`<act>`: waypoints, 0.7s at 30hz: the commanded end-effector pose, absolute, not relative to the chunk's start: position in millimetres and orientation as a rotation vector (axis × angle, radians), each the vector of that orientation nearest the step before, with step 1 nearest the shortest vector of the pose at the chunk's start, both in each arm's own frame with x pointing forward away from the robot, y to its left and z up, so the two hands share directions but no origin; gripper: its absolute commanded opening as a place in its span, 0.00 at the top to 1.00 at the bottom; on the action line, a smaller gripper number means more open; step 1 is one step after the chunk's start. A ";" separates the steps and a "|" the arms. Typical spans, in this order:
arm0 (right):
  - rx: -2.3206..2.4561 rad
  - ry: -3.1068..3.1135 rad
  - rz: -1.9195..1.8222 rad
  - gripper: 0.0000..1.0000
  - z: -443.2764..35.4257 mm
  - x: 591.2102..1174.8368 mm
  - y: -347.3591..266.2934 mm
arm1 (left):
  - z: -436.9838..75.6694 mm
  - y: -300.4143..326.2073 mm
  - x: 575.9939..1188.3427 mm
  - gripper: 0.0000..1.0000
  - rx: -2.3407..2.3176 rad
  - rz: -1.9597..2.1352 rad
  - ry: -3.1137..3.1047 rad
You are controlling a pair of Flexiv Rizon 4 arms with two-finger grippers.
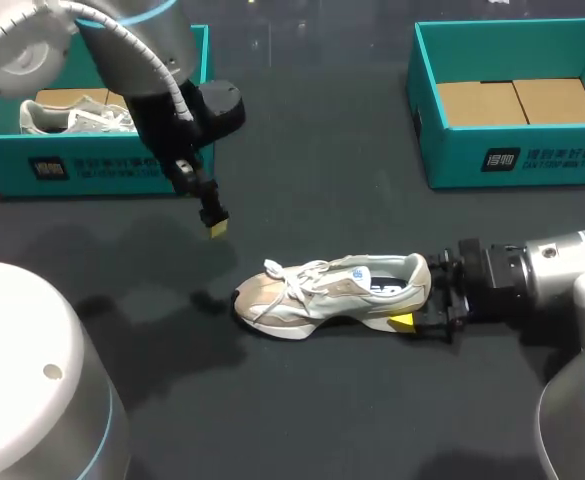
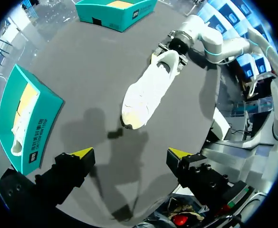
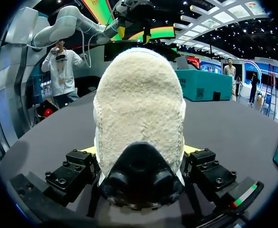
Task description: Take the shoe out of the shoebox, open the shoe tongue, remove and reinsert the insole, then place the shoe into the shoebox
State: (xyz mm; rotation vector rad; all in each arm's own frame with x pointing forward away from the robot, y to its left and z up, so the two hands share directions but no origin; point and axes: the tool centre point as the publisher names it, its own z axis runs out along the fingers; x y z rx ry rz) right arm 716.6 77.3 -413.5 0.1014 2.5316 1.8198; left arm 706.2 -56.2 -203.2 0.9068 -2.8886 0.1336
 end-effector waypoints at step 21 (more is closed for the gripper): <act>0.103 2.536 1.814 1.00 -412.0 715.9 77.5 | -237.7 -137.0 656.7 0.00 1.523 0.034 -2.741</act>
